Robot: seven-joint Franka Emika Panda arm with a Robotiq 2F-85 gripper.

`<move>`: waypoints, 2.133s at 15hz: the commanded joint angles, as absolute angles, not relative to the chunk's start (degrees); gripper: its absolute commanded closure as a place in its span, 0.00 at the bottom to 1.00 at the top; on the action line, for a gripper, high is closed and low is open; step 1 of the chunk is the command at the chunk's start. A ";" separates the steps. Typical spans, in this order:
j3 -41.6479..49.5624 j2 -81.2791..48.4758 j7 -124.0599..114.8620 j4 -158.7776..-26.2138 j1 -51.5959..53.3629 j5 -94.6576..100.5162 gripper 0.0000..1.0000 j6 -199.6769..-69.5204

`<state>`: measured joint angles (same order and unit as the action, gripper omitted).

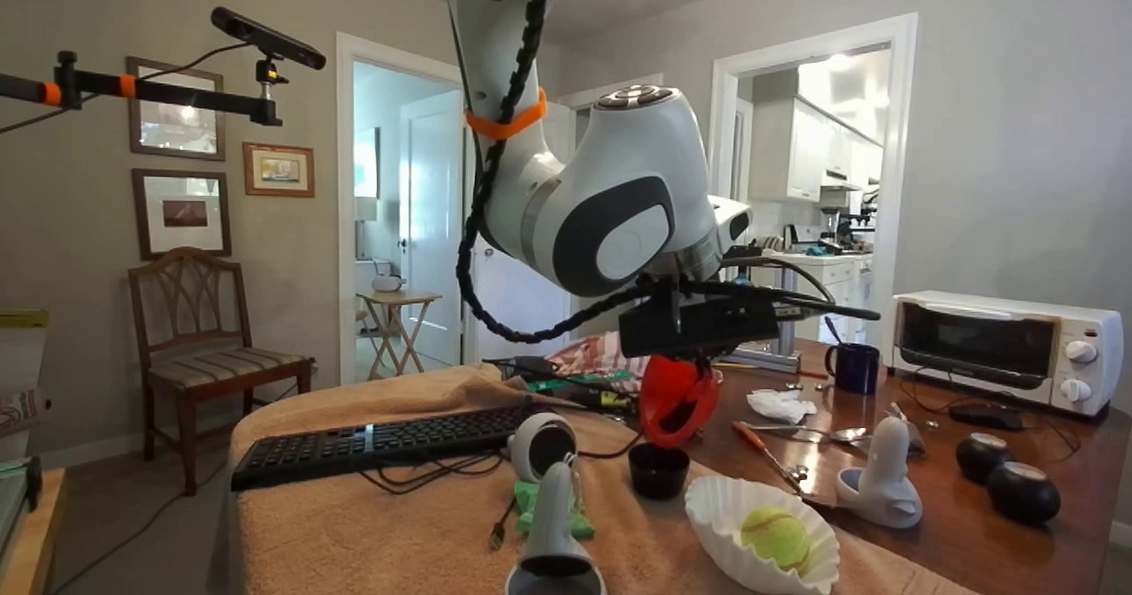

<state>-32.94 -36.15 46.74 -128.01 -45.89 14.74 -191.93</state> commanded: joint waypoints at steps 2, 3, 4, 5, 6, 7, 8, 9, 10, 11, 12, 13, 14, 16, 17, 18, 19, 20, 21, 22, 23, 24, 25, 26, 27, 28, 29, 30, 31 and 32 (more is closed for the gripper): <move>-29.40 -35.88 47.10 -128.95 -42.77 14.74 0.99 -193.96; -28.90 -35.97 47.18 -128.77 -42.20 14.80 0.99 -194.14; -26.56 -35.90 42.25 -128.30 -40.63 19.79 0.99 -194.48; -25.59 -35.83 41.82 -128.18 -39.68 20.38 0.99 -194.86; -26.27 -36.24 45.58 -128.16 -39.67 16.82 0.99 -195.31; -25.45 -36.15 45.22 -128.10 -38.74 16.76 0.99 -195.88; -24.89 -36.27 45.40 -127.94 -38.08 16.70 0.99 -196.32; -22.23 -36.10 40.12 -127.47 -36.17 21.73 0.99 -196.78; -23.47 -36.23 44.72 -127.79 -36.57 17.31 0.99 -196.99; -22.79 -36.20 44.31 -127.82 -35.87 17.44 0.99 -197.48; -22.45 -36.07 44.32 -127.98 -35.44 17.34 0.99 -197.82; -19.51 -35.63 38.90 -127.80 -33.40 22.61 0.99 -198.66; -18.34 -35.45 38.50 -127.97 -32.41 23.40 0.99 -199.71; -14.59 -35.26 36.58 -127.96 -29.13 25.04 0.99 -201.92; -12.99 -35.09 35.49 -128.01 -27.71 25.81 0.99 -202.53; -11.40 -35.13 34.50 -127.97 -26.34 26.57 0.99 -203.28; -9.45 -34.87 33.71 -128.09 -24.51 26.70 0.99 -204.10; -8.71 -34.95 32.68 -128.11 -23.83 27.65 0.99 -204.30; -7.83 -34.77 31.80 -128.35 -22.97 28.43 0.99 -204.68; -7.01 -34.60 30.85 -128.55 -22.12 29.17 0.99 -204.97; -6.00 -34.46 30.17 -128.64 -21.07 29.43 0.99 -205.21; -5.45 -34.29 29.48 -128.81 -20.48 30.09 0.99 -205.36; -4.50 -34.16 28.97 -128.90 -19.48 30.25 0.99 -205.82; -3.52 -34.07 28.58 -128.96 -18.46 30.23 0.99 -206.26; -2.81 -33.96 28.21 -129.05 -17.73 30.38 0.99 -206.49; -1.86 -33.82 27.99 -129.19 -16.81 30.21 0.99 -206.99; -1.02 -33.67 27.83 -129.35 -15.95 30.00 0.99 -207.33; -0.12 -33.33 27.86 -129.65 -15.00 29.60 0.99 -207.54; 0.55 -33.17 27.74 -129.77 -14.34 29.45 0.99 -207.59; 1.22 -32.93 27.65 -129.95 -13.64 29.25 0.99 -207.71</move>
<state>-1.87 -34.56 29.67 -128.09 -16.53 28.53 -206.41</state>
